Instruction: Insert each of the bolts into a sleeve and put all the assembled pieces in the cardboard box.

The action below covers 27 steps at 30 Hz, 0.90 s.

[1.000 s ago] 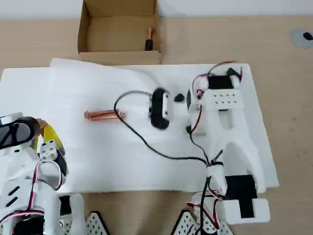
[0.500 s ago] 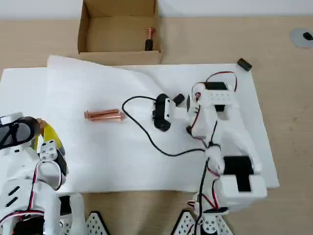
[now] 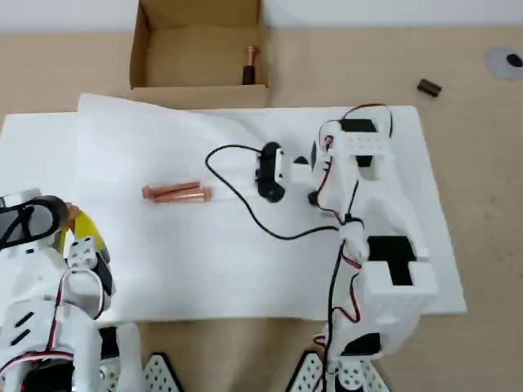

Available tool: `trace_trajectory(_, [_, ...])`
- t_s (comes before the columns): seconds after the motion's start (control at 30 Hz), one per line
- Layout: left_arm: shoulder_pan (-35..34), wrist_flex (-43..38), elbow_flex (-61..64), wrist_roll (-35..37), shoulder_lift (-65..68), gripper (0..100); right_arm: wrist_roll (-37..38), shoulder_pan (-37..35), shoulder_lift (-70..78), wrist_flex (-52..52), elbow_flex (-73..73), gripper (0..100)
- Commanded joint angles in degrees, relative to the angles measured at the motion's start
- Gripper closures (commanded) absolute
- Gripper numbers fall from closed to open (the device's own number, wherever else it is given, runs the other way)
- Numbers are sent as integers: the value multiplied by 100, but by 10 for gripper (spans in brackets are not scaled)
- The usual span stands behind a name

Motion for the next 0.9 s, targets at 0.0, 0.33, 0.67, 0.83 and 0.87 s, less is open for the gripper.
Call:
trace_trajectory(0.0, [-79,-18,-290,-53,4,993,44,242,22,62,-48,951])
trace_trajectory(0.33, [-70,-18,-290,-53,22,993,-211,576,22,62,-365,988])
trace_trajectory(0.67, [-70,9,-290,-53,4,993,-114,365,-523,862,-936,920])
trace_trajectory(0.83, [-70,26,-387,-53,4,993,-105,303,-769,897,-743,888])
trace_trajectory(0.87, [-70,26,-440,-62,4,993,-97,295,-813,914,-690,887])
